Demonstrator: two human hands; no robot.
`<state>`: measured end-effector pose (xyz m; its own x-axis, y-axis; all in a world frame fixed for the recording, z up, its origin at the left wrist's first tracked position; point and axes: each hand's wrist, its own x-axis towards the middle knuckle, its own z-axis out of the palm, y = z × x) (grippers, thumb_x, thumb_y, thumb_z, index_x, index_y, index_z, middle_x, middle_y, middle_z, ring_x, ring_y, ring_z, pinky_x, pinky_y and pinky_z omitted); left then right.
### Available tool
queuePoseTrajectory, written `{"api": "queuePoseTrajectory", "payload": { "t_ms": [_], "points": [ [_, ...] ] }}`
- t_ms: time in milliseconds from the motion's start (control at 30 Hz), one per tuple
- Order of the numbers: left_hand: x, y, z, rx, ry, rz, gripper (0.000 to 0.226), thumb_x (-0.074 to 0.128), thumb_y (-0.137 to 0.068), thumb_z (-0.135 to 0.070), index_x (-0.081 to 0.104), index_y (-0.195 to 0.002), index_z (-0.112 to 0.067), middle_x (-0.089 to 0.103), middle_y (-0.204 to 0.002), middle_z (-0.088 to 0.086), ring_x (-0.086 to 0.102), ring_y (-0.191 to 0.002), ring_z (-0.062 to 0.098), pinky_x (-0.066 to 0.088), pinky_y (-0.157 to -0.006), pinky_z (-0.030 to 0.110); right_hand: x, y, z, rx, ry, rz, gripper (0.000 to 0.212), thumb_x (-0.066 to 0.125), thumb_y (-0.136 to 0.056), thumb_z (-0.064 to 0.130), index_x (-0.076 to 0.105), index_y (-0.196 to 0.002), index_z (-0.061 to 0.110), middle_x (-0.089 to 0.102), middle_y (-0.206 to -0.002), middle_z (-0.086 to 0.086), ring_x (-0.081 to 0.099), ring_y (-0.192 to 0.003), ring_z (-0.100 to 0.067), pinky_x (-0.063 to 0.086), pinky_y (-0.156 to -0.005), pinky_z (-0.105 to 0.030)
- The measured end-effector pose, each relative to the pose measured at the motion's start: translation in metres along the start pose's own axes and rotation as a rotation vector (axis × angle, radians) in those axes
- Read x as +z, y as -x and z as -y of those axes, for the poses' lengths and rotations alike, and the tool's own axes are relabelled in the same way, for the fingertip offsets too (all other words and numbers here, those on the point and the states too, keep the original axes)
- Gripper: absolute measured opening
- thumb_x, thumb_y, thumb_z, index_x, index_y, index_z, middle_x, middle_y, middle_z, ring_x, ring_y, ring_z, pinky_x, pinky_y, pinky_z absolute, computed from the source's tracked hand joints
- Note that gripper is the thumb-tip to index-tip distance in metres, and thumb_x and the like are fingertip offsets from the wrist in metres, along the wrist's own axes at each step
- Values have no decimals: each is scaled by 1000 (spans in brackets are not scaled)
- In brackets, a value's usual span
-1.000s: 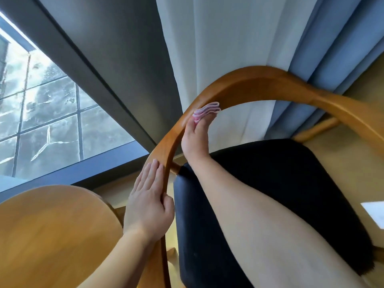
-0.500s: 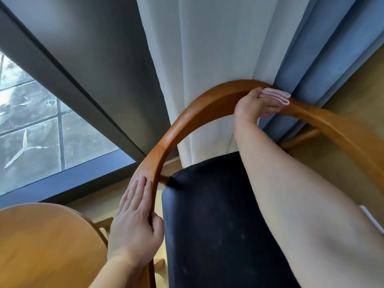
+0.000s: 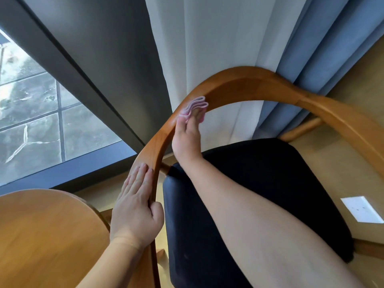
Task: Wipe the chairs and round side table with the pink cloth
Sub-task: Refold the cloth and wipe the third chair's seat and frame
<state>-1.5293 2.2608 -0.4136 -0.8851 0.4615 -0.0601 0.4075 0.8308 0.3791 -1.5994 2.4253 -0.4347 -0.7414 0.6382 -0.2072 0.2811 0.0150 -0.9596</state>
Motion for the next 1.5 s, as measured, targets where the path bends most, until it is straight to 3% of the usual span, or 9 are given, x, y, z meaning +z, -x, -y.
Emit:
{"api": "queuePoseTrajectory", "payload": {
  "t_ms": [200,400,500,633,767,1067,1200,1400,1500],
  "points": [
    [-6,4,-2,-25,117,-38,65,39,-78,-27,42,-142,-18,32,-151,-5,17,-141,6,11,-111,23,-21,47,-17,54,8,403,45,32,-105,33,35,-149,22,49,-142,-2,46,-131,-16,35,-101,-19],
    [-18,20,0,-57,283,46,50,40,-87,-28,49,-135,-23,43,-144,-6,37,-134,16,36,-110,41,-84,112,2,134,-1,369,42,35,-104,34,43,-145,25,52,-139,3,47,-129,-12,35,-113,-36],
    [-37,39,-7,-145,442,122,35,44,-95,-33,52,-128,-33,51,-132,-12,49,-118,10,47,-98,37,-114,152,23,138,54,392,42,35,-105,35,40,-146,29,51,-139,7,47,-129,-9,39,-108,-27],
    [-107,84,-41,-175,611,113,23,46,-98,-30,60,-115,-30,61,-108,-14,56,-102,1,44,-79,16,-124,219,86,115,52,450,43,34,-105,32,34,-148,30,49,-130,18,50,-106,8,41,-74,2],
    [-195,137,-66,-143,752,82,21,48,-97,-35,66,-104,-27,66,-93,-14,61,-90,0,50,-77,17,-108,291,151,1,58,510,35,36,-104,37,39,-139,42,56,-111,29,55,-110,5,44,-78,-2],
    [-332,273,-75,-305,879,-317,14,62,-90,-28,67,-91,-15,68,-81,0,65,-69,7,50,-58,17,-84,420,247,-187,-84,1029,48,42,-104,17,31,-142,44,47,-141,20,45,-132,-1,43,-105,-24],
    [-344,329,-72,-455,905,-574,12,64,-88,-14,69,-80,-8,68,-70,5,62,-61,9,47,-53,21,-83,451,260,-136,-143,1254,61,38,-95,-13,39,-136,32,59,-123,22,59,-111,5,53,-82,-21],
    [-342,424,-73,-675,924,-774,21,58,-94,-23,70,-85,-8,71,-77,8,67,-68,16,53,-58,25,-63,513,258,-168,-161,1465,33,54,-95,7,65,-118,29,64,-103,-16,58,-87,-26,50,-74,-40],
    [-343,474,-65,-720,897,-884,27,55,-96,-19,72,-77,-8,68,-68,9,64,-60,17,50,-52,25,-48,555,251,-179,-92,1570,31,60,-94,5,64,-119,23,66,-101,-15,62,-83,-27,53,-69,-34]
  ]
}}
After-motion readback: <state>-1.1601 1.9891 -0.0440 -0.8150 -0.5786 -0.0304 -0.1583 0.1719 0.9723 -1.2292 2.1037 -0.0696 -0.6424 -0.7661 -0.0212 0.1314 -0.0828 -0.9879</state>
